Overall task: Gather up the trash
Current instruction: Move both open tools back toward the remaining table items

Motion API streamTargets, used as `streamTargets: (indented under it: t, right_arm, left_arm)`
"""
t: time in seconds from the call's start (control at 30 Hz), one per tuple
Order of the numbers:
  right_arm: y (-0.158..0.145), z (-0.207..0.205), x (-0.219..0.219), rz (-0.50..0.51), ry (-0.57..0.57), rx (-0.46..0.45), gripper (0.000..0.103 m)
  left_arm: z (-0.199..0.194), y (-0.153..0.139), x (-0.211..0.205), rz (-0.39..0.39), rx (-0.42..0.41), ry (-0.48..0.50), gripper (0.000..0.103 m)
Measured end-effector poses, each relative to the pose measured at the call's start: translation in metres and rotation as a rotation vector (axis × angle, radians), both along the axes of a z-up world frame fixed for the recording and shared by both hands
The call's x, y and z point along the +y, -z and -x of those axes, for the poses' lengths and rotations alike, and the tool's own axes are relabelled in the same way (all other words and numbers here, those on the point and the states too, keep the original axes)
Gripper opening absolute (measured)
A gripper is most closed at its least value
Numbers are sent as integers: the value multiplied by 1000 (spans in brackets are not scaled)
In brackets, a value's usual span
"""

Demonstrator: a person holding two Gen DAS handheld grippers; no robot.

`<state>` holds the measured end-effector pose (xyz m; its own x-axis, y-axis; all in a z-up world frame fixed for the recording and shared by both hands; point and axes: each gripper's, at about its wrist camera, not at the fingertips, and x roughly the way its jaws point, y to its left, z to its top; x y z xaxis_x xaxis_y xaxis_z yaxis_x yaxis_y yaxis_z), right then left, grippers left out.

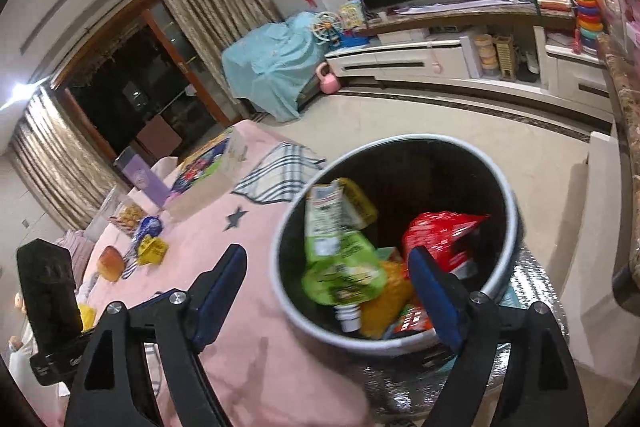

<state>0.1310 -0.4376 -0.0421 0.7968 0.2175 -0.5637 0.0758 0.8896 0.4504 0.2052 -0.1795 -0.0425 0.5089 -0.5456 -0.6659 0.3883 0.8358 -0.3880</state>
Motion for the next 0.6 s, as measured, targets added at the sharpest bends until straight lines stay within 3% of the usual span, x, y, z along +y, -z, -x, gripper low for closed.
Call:
streamTargets:
  t: [0.27, 0.6]
  right_arm:
    - [-1, -3, 55, -9, -96, 6, 87]
    - [16, -20, 144, -8, -242, 50, 89]
  left_arm:
    - [15, 10, 79, -68, -21, -170, 64]
    - [34, 24, 152, -153, -20, -318, 64]
